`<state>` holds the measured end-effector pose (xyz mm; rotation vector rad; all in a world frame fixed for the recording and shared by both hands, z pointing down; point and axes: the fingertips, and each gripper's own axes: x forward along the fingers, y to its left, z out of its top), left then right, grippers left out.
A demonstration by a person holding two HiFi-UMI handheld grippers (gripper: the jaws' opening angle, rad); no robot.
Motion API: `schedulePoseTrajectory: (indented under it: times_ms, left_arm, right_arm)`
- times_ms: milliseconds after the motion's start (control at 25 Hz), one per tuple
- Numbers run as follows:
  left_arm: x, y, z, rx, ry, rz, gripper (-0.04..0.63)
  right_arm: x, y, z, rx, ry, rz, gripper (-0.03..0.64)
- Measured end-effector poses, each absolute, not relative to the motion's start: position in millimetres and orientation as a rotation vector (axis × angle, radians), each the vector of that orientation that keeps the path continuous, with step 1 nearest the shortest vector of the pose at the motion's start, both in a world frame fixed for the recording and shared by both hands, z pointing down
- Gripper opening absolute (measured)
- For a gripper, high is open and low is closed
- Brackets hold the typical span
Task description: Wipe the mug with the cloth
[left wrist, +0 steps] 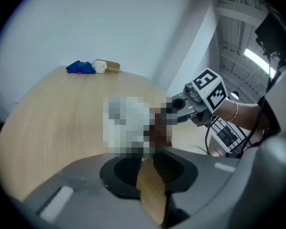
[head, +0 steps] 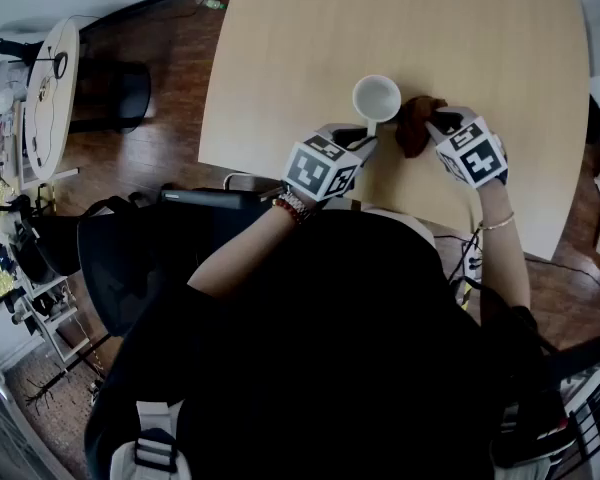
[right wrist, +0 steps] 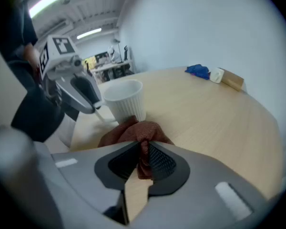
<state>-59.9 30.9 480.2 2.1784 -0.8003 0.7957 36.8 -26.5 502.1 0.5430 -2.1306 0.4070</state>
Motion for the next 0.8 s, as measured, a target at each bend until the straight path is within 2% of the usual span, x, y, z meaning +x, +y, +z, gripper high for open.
schedulePoseTrajectory:
  times_ms: [200, 400, 800]
  left_arm:
    - [-50.5, 26.6, 475.7, 2.165, -0.742, 0.766, 0.081]
    - [-35.5, 29.3, 472.4, 2.189, -0.668, 0.79, 0.088]
    - [-30.8, 32.8, 473.0, 2.249, -0.571, 0.892, 0.091]
  right_arm:
    - [46.7, -8.6, 440.2, 0.672, -2.303, 0.544, 0.058]
    - [39.4, 8.7, 396.5, 0.783, -2.32, 0.441, 0.058]
    - [-13.4, 9.7, 439.9, 0.627, -2.247, 0.262, 0.058]
